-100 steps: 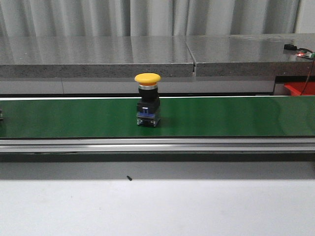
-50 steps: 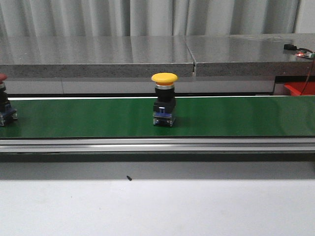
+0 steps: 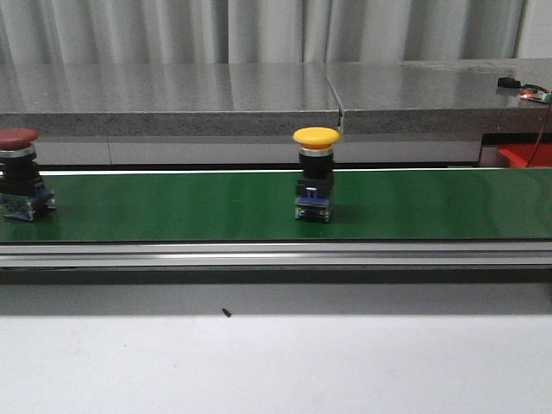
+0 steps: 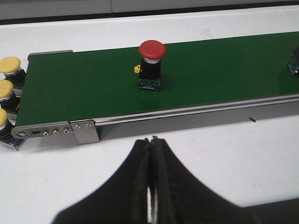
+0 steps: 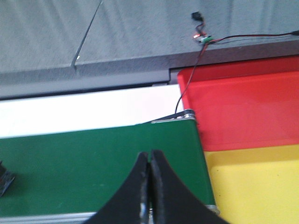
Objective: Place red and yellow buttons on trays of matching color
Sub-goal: 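Move the right gripper above the yellow button arriving on the belt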
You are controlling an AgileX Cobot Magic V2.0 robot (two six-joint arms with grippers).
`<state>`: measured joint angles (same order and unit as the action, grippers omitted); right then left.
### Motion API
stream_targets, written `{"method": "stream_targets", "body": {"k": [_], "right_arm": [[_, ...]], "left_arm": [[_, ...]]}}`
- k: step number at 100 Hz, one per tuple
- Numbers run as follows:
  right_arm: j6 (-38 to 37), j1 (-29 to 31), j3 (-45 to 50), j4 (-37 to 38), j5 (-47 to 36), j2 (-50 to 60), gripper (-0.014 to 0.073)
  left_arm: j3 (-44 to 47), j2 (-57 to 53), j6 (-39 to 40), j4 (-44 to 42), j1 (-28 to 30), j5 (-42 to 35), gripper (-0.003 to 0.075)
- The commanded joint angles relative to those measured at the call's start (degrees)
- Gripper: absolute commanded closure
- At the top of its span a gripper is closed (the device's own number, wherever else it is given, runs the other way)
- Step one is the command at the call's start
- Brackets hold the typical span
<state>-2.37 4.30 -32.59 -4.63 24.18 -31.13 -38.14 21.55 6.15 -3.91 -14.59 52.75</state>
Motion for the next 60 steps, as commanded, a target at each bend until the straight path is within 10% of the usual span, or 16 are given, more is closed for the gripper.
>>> {"method": "stream_targets", "body": {"k": [1,35,60], "right_arm": [[3.8,-2.0,-5.0,-0.3,-1.1,-3.5,0.0652],[7.0,-11.6,-18.6,-0.3,15.5,-17.1,0.0598],[7.0,-17.3,-24.2,-0.4,17.3,-26.7,0.0239]], "left_arm": [[-1.4,0.4,0.6,0.2,-0.5,-3.6,0.0739],[-1.4,0.4,0.6,0.2,-0.5,-3.6,0.0739],[-1.4,0.4,0.6,0.2,-0.5,-3.6,0.0739]]}}
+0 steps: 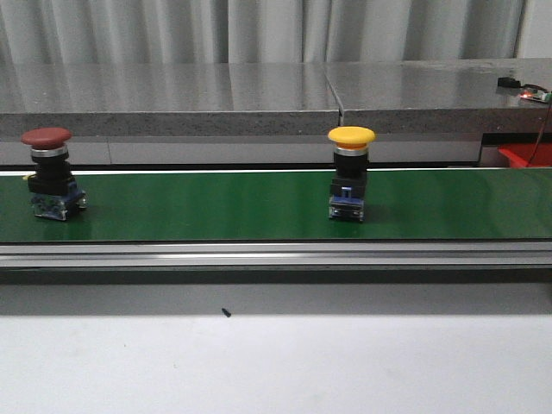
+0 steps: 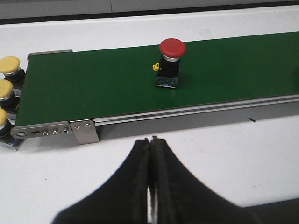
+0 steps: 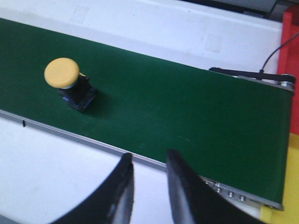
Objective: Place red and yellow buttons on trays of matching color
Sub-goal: 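Move the right gripper above the yellow button arriving on the belt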
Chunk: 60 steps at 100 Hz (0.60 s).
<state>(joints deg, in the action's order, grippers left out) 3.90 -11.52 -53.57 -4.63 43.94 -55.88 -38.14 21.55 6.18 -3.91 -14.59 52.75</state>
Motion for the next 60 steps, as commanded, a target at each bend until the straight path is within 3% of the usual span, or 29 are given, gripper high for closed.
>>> {"method": "stream_targets", "body": {"k": [1,15,60], "right_arm": [[0.7,-1.8,-3.5,-0.4,-2.5,-2.4,0.0214],[0.7,-3.8,-5.7,-0.5,-2.4,-6.9,0.0062],[3.3,-7.8,-20.0,-0.8,10.0,-26.5,0.0065]], "left_arm": [[-1.4,0.4,0.5,0.2,-0.5,-3.6,0.0739],[-1.4,0.4,0.5,0.2,-0.5,-3.6,0.0739],[-1.4,0.4,0.5,0.2,-0.5,-3.6,0.0739]]}}
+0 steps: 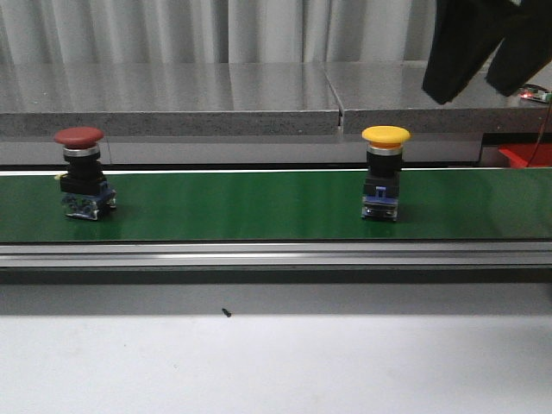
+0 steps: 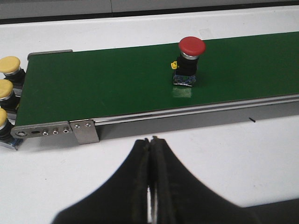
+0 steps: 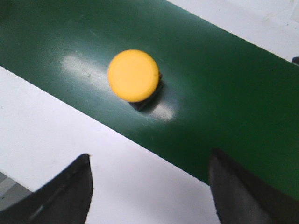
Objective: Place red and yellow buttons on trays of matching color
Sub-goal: 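Move the right gripper above the yellow button arriving on the belt, then grasp the yellow button with the right gripper and lift it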
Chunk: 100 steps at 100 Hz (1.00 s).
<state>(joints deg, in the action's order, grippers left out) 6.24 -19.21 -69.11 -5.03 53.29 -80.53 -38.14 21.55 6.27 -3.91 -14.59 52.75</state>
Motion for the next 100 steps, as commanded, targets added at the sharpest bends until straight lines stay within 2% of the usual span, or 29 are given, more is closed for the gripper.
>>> {"method": "stream_targets", "body": {"k": [1,22,50,56,73,78,100], "right_arm": [[0.9,-0.1,-4.8,-0.4,0.8,-2.1,0.0065],[0.9,-0.1,-9.3,-0.4,2.4,-9.4,0.0065],[0.9,0.1,-10.5,1.0,0.1,-15.1,0.0068],[0.9,0.1,-10.5,1.0,-0.4,-15.2,0.0104],[0.9,0.1,-10.6,1.4,0.7,-15.2,0.0356],[0.9,0.1,-10.6,1.5,0.8,-15.1,0.0402],[0.9,0.2,-10.6,3.4,0.6,-12.5,0.0422]], "left_arm": [[-1.4,0.4,0.5,0.2,-0.5,-3.6,0.0739],[-1.4,0.4,0.5,0.2,-0.5,-3.6,0.0739],[-1.4,0.4,0.5,0.2,-0.5,-3.6,0.0739],[-1.4,0.4,0.5,0.2,-0.5,-3.6,0.0739],[-1.4,0.4,0.5,0.2,-0.5,-3.6,0.0739],[-1.4,0.4,0.5,0.2,-0.5,-3.6,0.0739],[-1.4,0.4,0.5,0.2,-0.5,-3.6,0.0739]]}}
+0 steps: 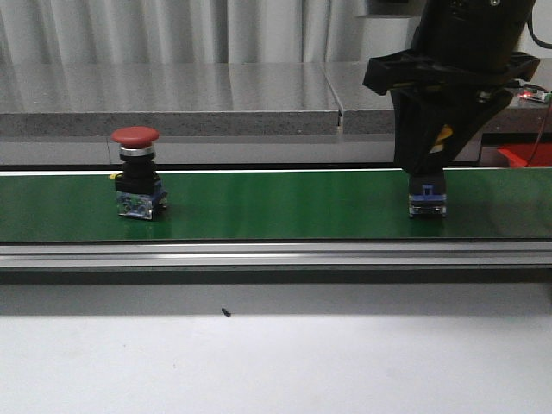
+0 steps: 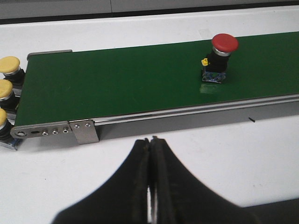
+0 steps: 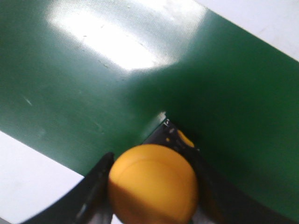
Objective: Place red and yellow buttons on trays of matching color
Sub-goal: 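Grasp the yellow button with the right gripper and lift it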
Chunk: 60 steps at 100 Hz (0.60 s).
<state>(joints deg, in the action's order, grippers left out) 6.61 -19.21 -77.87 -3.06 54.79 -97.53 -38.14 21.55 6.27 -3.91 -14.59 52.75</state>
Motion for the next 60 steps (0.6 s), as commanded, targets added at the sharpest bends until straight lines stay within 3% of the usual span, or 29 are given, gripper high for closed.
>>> {"method": "stream_targets", "body": {"k": [1,25,60], "right_arm": [[0.6,0.3,-1.8,1.5,-0.9,4.8,0.0422],[-0.1,7.4,-1.8,1.4,1.4,9.5,0.0422],[-0.1,26.0,-1.7,-0.6,1.2,10.9,0.0422]], "left_arm": [[-1.4,0.4,0.5,0.2,-0.5,-3.6,0.0739],[-1.4,0.4,0.5,0.2,-0.5,-3.6,0.0739],[-1.4,0.4,0.5,0.2,-0.5,-3.6,0.0739]]}}
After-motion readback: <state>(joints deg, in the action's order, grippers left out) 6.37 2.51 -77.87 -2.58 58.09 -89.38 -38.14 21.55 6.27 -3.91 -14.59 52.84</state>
